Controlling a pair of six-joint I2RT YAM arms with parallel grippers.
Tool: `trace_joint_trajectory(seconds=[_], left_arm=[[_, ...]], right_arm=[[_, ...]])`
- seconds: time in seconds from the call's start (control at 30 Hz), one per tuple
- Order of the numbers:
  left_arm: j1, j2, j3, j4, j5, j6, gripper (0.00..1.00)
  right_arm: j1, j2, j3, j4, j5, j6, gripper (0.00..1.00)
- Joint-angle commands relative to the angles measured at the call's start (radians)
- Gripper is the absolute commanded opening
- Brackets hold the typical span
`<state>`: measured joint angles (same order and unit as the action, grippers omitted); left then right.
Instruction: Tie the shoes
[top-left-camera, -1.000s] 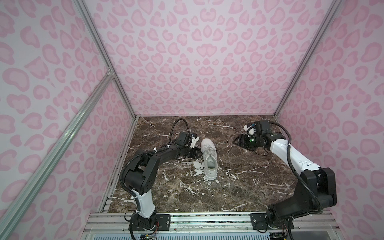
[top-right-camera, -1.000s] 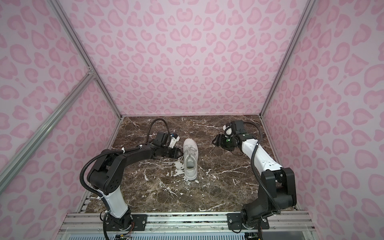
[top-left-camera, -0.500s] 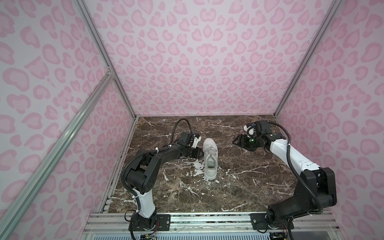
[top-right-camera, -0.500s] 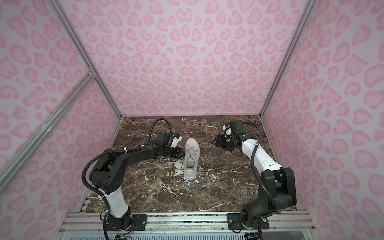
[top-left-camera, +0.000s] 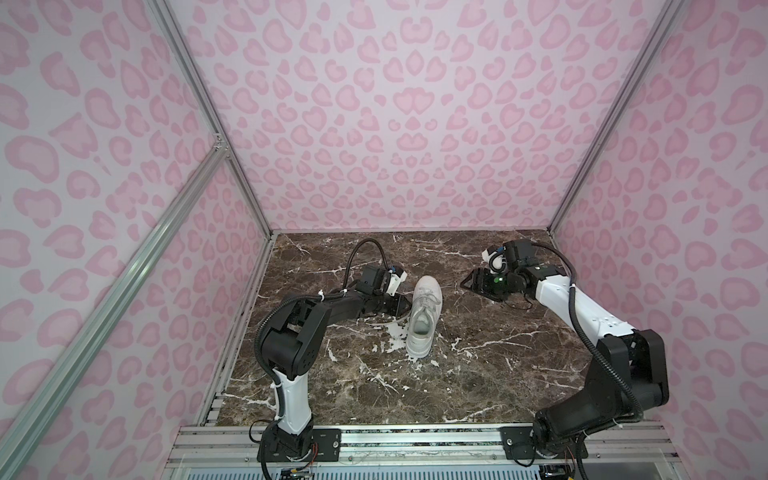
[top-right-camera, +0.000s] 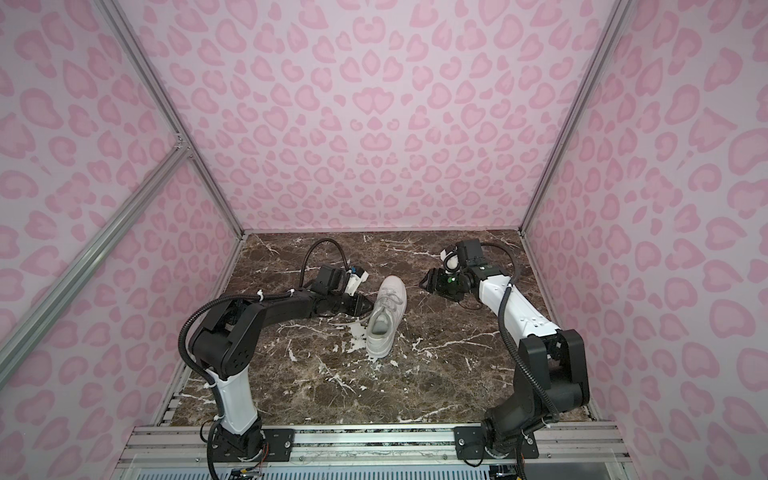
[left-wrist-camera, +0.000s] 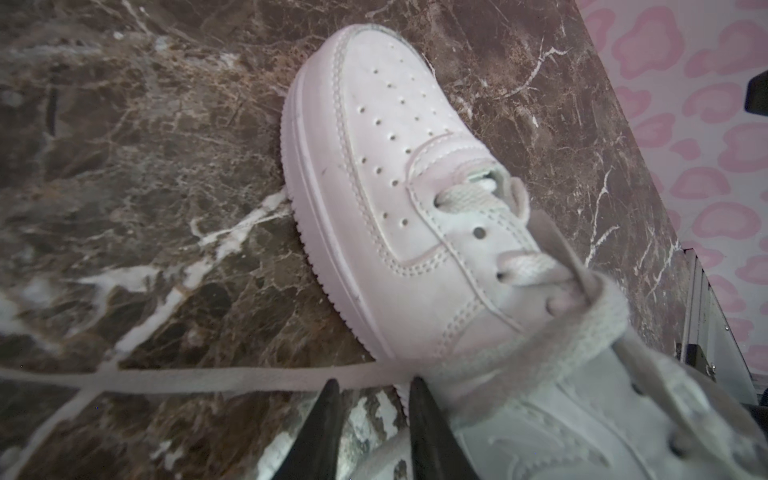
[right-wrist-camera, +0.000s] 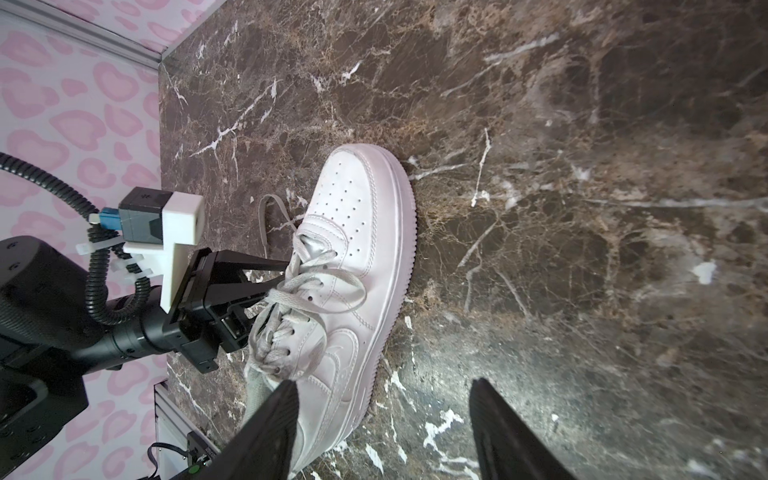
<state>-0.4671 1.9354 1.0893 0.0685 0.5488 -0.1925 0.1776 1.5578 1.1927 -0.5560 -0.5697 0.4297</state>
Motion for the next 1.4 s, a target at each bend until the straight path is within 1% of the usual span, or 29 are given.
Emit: trace_joint_trajectory(seconds=[0.0,0.07,0.13,0.23,0.37,0.4,0.5,0.73,1.03,1.2,1.37], left_arm=[[0.017,0.037,0.047,-0.014,0.025,-0.001,0.31],[0.017,0.015,0.022,0.017,-0.032,-0.022,0.31],[0.019,-0.015,-0.008,0.052,-0.059,-0.036,0.33],[0.02,-0.045,-0.02,0.055,-0.087,-0.045,0.35],[0.019,-0.031,0.025,-0.05,-0.162,-0.045,0.35],[0.017,-0.026,0.04,-0.08,-0.195,-0.042,0.39],[0.002,-0.026,0.077,-0.161,-0.306,-0.048,0.41],[-0.035,0.021,0.202,-0.34,-0.429,-0.107,0.43],[-0.061,0.094,0.314,-0.443,-0.497,-0.179,0.43],[-0.062,0.132,0.347,-0.471,-0.526,-0.188,0.42],[-0.064,0.164,0.38,-0.489,-0.537,-0.186,0.38]], right_arm=[[0.008,0.014,0.022,-0.039,0.004,-0.023,0.67],[0.029,0.027,0.047,-0.061,0.025,-0.023,0.67],[0.053,0.055,0.064,-0.066,0.029,-0.003,0.67],[0.086,0.096,0.069,-0.038,0.041,0.031,0.68],[0.111,0.148,0.091,0.001,0.041,0.066,0.68],[0.116,0.159,0.104,-0.001,0.043,0.067,0.68],[0.127,0.174,0.123,0.003,0.054,0.077,0.68],[0.117,0.163,0.12,0.005,0.071,0.084,0.68],[0.076,0.145,0.114,-0.021,0.056,0.049,0.68],[0.059,0.127,0.087,-0.019,0.051,0.04,0.68],[0.053,0.115,0.064,-0.013,0.048,0.035,0.68]])
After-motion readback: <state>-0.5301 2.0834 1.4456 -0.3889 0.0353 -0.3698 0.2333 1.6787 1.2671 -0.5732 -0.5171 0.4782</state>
